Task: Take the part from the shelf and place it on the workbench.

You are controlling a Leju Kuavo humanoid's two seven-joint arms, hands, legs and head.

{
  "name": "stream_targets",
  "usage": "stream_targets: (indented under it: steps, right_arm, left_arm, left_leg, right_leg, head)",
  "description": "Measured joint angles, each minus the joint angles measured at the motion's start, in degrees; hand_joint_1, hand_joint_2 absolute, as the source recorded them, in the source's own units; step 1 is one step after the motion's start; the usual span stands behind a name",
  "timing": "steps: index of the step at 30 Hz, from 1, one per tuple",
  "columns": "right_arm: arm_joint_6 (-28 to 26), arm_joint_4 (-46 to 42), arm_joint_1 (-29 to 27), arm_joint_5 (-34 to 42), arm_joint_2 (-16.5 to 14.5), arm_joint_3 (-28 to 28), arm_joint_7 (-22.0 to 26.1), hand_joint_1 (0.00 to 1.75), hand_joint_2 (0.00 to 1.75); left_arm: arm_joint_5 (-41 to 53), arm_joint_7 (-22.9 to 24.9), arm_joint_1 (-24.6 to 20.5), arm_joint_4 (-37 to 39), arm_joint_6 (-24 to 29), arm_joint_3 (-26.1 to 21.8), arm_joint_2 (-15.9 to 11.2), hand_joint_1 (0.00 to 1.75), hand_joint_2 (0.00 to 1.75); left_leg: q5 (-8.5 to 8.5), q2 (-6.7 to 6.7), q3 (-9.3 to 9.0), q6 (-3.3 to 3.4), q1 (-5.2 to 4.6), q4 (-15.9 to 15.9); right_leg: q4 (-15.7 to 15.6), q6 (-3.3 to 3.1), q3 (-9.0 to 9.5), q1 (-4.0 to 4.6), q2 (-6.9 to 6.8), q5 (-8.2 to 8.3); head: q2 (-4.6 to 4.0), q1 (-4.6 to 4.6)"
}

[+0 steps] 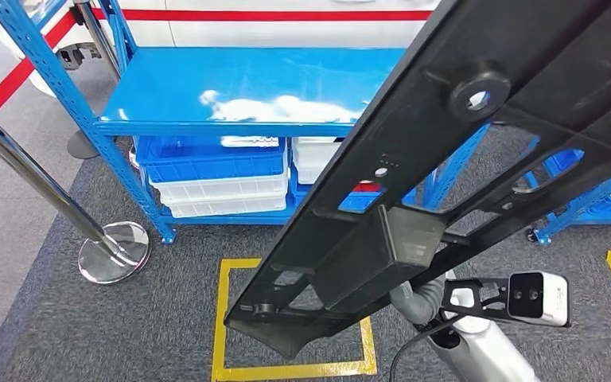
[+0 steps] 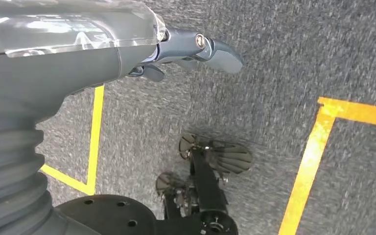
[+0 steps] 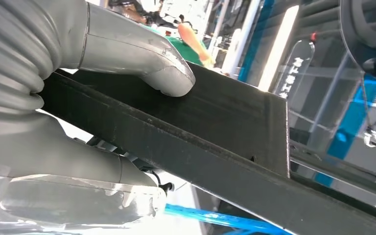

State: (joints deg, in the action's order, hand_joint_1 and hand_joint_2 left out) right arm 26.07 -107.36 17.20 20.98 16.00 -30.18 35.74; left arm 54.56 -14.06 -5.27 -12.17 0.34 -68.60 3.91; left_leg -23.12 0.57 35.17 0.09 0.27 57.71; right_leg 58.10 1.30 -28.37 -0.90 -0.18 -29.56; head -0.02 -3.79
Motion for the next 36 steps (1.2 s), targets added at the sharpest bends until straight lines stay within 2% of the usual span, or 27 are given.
stream_targets:
  steps: [2, 3, 4, 5, 7, 8, 9, 10, 12, 13, 14, 15, 17, 19, 20, 22, 23, 24, 25, 26, 28, 29, 30, 31, 33, 35, 36]
  right_arm:
    - [-0.5, 0.0, 0.6, 0.4, 0.1, -0.1, 0.0, 1.75, 1.75]
    - [-0.6, 0.0, 0.8, 0.5, 0.1, -0.1, 0.0, 1.75, 1.75]
    - [-0.6, -0.1, 0.9, 0.5, 0.1, 0.0, 0.0, 1.75, 1.75]
    - [-0.5, -0.1, 1.0, 0.4, 0.1, 0.0, 0.0, 1.75, 1.75]
    - [-0.1, -0.3, 1.1, 0.0, 0.2, 0.2, 0.0, 1.75, 1.75]
    - [0.1, -0.3, 1.0, -0.2, 0.1, 0.2, 0.0, 1.75, 1.75]
    - [0.2, -0.3, 1.0, -0.4, 0.1, 0.2, 0.0, 1.75, 1.75]
    - [0.2, -0.3, 1.0, -0.6, 0.0, 0.2, 0.0, 1.75, 1.75]
    - [0.3, -0.3, 1.0, -0.7, -0.3, 0.2, 0.0, 1.75, 1.75]
    - [0.3, -0.3, 1.0, -0.7, -0.4, 0.2, 0.0, 1.75, 1.75]
    - [0.3, -0.3, 1.0, -0.7, -0.6, 0.2, 0.0, 1.75, 1.75]
    - [0.3, -0.3, 1.1, -0.7, -0.7, 0.1, 0.0, 1.75, 1.75]
    - [0.3, -0.3, 1.1, -0.8, -0.8, 0.1, 0.0, 1.75, 1.75]
    - [0.5, -0.4, 1.2, -0.6, -0.9, 0.2, 0.0, 1.75, 1.75]
    - [0.8, -0.4, 1.3, -0.5, -0.9, 0.2, 0.0, 1.75, 1.75]
    - [1.7, -0.4, 1.1, -0.2, -0.9, 0.3, 0.0, 1.75, 1.75]
    - [2.4, -0.4, 0.8, -0.1, -0.9, 0.4, 0.0, 1.75, 1.75]
    - [3.2, -0.4, 0.5, -0.1, -0.9, 0.6, 0.0, 1.75, 1.75]
    - [4.1, -0.4, 0.3, -0.2, -0.9, 0.9, 0.0, 1.75, 1.75]
    - [4.8, -0.4, 0.0, -0.4, -0.9, 1.3, 0.0, 1.75, 1.75]
    - [5.7, -0.5, -0.3, -0.5, -0.9, 2.3, 0.0, 1.75, 1.75]
    - [5.9, -0.5, -0.4, -0.5, -1.0, 2.7, 0.0, 1.75, 1.75]
    - [6.1, -0.5, -0.5, -0.5, -1.0, 3.1, 0.0, 1.75, 1.75]
    - [6.2, -0.5, -0.7, -0.6, -1.0, 3.5, 0.0, 1.75, 1.75]
    - [6.4, -0.6, -1.3, -0.8, -1.1, 4.1, 0.0, 1.75, 1.75]
    - [7.0, -0.8, -2.0, -1.2, -1.3, 5.0, 0.0, 1.75, 1.75]
    - [7.4, -0.9, -2.4, -1.6, -1.5, 5.4, 0.0, 1.75, 1.75]
  left_arm:
    - [0.1, 0.2, 0.0, 0.0, -0.3, 0.0, 0.0, 0.0, 1.75]
    - [0.2, 0.2, 0.1, 0.0, -0.5, 0.0, 0.0, 0.0, 1.75]
    - [0.3, 0.3, 0.1, 0.0, -0.6, 0.0, 0.0, 0.0, 1.75]
    - [0.4, 0.3, 0.1, 0.0, -0.6, 0.0, 0.0, 0.0, 1.75]
    - [0.5, 0.5, 0.1, 0.0, -0.7, 0.0, 0.0, 0.0, 1.75]
    - [0.5, 0.6, 0.2, 0.0, -0.7, 0.0, 0.0, 0.0, 1.75]
    - [0.3, 0.6, 0.2, 0.0, -0.6, 0.0, 0.1, 0.0, 1.75]
    - [0.2, 0.7, 0.2, 0.0, -0.5, 0.0, 0.1, 0.0, 1.75]
    - [0.0, 0.8, 0.2, 0.0, -0.3, 0.0, 0.1, 0.0, 1.75]
    - [-0.1, 0.8, 0.2, 0.0, -0.2, 0.0, 0.1, 0.0, 1.75]
    - [-0.3, 0.8, 0.1, 0.0, -0.1, -0.1, 0.1, 0.0, 1.75]
    - [-0.4, 0.9, 0.1, 0.0, -0.1, -0.1, 0.1, 0.0, 1.75]
    - [-0.5, 0.9, 0.2, 0.0, 0.0, -0.2, 0.1, 0.0, 1.75]
    - [-0.6, 0.9, 0.1, 0.0, 0.1, -0.3, 0.2, 0.0, 1.75]
    - [-0.8, 1.0, 0.1, 0.0, 0.2, -0.4, 0.3, 0.0, 1.75]
    - [-1.1, 1.0, 0.0, 0.0, 0.3, -0.6, 0.4, 0.0, 1.75]
    - [-1.3, 1.1, 0.0, 0.0, 0.4, -0.7, 0.5, 0.0, 1.75]
    - [-1.5, 1.2, 0.1, 0.0, 0.6, -1.0, 0.5, 0.0, 1.75]
    - [-1.7, 1.3, 0.1, 0.0, 0.7, -1.2, 0.6, 0.0, 1.75]
    - [-1.8, 1.4, 0.1, 0.0, 0.7, -1.3, 0.7, 0.0, 1.75]
    - [-1.8, 1.5, 0.1, 0.0, 0.9, -1.5, 0.9, 0.0, 1.75]
    - [-1.8, 1.5, 0.1, 0.0, 1.0, -1.5, 0.9, 0.0, 1.75]
    - [-1.7, 1.5, 0.2, 0.0, 1.1, -1.6, 0.9, 0.0, 1.75]
    - [-1.7, 1.5, 0.2, 0.0, 1.1, -1.6, 0.9, 0.0, 1.75]
    - [-1.7, 1.6, 0.2, 0.0, 1.3, -1.7, 0.9, 0.0, 1.75]
    - [-1.6, 1.9, 0.2, 0.0, 1.5, -1.8, 0.9, 0.0, 1.75]
    - [-1.5, 2.1, 0.2, 0.0, 1.7, -1.8, 0.8, 0.0, 1.75]
  left_leg:
    - [0.66, -0.02, 0.23, -0.75, 0.14, -0.1]
    - [0.31, -0.05, 0.53, -1.02, 0.25, 0.3]
    - [-0.84, -0.09, 1.14, -1.23, 0.33, 1.6]
    - [-2.84, -0.13, 2.19, -1.38, 0.39, 4.2]
    - [-7.49, -0.16, 4.98, -1.64, 0.43, 11.9]
    - [-8.87, -0.16, 5.98, -1.74, 0.43, 15.2]
    - [-9.08, -0.16, 6.08, -1.76, 0.42, 16.6]
    - [-8.22, -0.16, 5.03, -1.68, 0.41, 15.7]
    - [-5.05, -0.18, 0.3, -1.21, 0.37, 8.4]
    - [-4.01, -0.18, -2.1, -0.89, 0.24, 4.5]
    - [-3.48, -0.19, -3.65, -0.6, 0.1, 1.6]
    - [-3.47, -0.2, -4.31, -0.36, -0.04, 0.2]
    - [-3.33, -0.18, -4.23, 0.09, -0.05, -0.5]
    - [-2.82, 0.06, -4.18, 0.76, 0.26, -1.1]
    - [-2.56, 0.25, -4.17, 1.07, 0.42, -1.3]
    - [-2.38, 0.65, -3.97, 1.32, 0.39, -1.4]
    - [-2.37, 0.88, -3.87, 1.32, 0.37, -1.3]
    - [-2.39, 1.13, -3.82, 1.29, 0.36, -1.2]
    - [-2.44, 1.41, -3.8, 1.23, 0.37, -1.1]
    - [-2.52, 1.71, -3.83, 1.11, 0.38, -1.0]
    - [-2.8, 2.28, -3.88, 0.68, 0.23, -0.7]
    - [-2.92, 2.57, -3.84, 0.4, 0.06, -0.6]
    - [-3.03, 2.92, -3.79, 0.1, -0.1, -0.4]
    - [-3.09, 3.36, -3.75, -0.18, -0.24, -0.4]
    - [-3.44, 4.02, -3.72, -0.83, -0.09, -0.2]
    - [-5.58, 2.6, -2.65, -1.36, 0.22, 2.5]
    - [-7.51, 1.43, -1.29, -1.52, 0.34, 5.7]
  right_leg:
    - [-0.9, -1.08, -0.03, 0.21, -0.08, 0.31]
    - [-1.1, -1.65, -0.24, 0.19, -0.17, 0.74]
    - [-1.3, -2.21, -0.49, 0.14, -0.29, 1.2]
    - [-1.5, -2.67, -0.81, 0.09, -0.4, 1.64]
    - [-1.4, -3.1, -1.67, 0.38, -0.49, 2.26]
    - [-1.3, -3.14, -2.09, 0.52, -0.49, 2.52]
    - [-1.2, -3.14, -2.44, 0.64, -0.48, 2.72]
    - [-1.1, -3.11, -2.7, 0.72, -0.47, 2.85]
    - [-0.8, -3.0, -2.94, 0.81, -0.47, 2.95]
    - [-0.7, -2.85, -3.06, 0.89, -0.49, 3.0]
    - [-0.6, -2.63, -3.19, 0.95, -0.5, 3.09]
    - [-0.5, -2.37, -3.37, 0.99, -0.51, 3.22]
    - [-0.5, -1.75, -3.65, 1.08, -0.5, 3.48]
    - [0.8, -1.18, -4.37, 1.06, -0.28, 2.49]
    - [3.1, -0.9, -5.5, 0.99, -0.13, 1.05]
    - [10.6, -0.45, -9.08, 0.6, 0.06, -2.63]
    - [14.1, -0.24, -10.83, 0.41, 0.08, -3.8]
    - [16.0, -0.07, -11.77, 0.23, 0.07, -3.92]
    - [15.7, 0.06, -11.73, 0.05, 0.0, -2.97]
    - [13.0, 0.14, -10.52, -0.12, -0.27, -1.03]
    - [4.9, 0.04, -6.79, -0.07, -2.29, 2.76]
    - [1.9, -0.24, -5.55, 0.12, -3.22, 3.76]
    - [0.5, -0.56, -5.08, 0.35, -3.81, 4.02]
    - [0.3, -0.94, -5.21, 0.58, -3.74, 3.89]
    - [0.1, -1.74, -5.52, 0.53, -2.46, 4.23]
    - [-0.1, -2.55, -5.63, 0.42, -1.36, 4.59]
    - [-0.2, -2.85, -5.69, 0.4, -0.84, 4.71]
  head:
    - [0.0, 0.01]
    - [0.0, 0.01]
    - [0.0, 0.01]
    - [0.0, 0.01]
    - [0.0, -0.01]
    - [0.0, -0.01]
    - [0.0, -0.01]
    - [0.0, -0.01]
    - [0.0, -0.01]
    - [0.0, -0.01]
    - [0.0, -0.01]
    - [0.0, -0.01]
    - [0.0, -0.01]
    - [0.0, 0.01]
    - [0.0, 0.01]
    - [0.0, 0.01]
    - [0.0, 0.01]
    - [0.0, 0.01]
    - [0.0, 0.01]
    - [0.0, 0.01]
    - [0.0, 0.01]
    - [0.0, 0.01]
    - [0.0, 0.0]
    - [0.0, 0.0]
    - [0.0, -0.01]
    - [0.0, -0.01]
    - [0.0, -0.01]
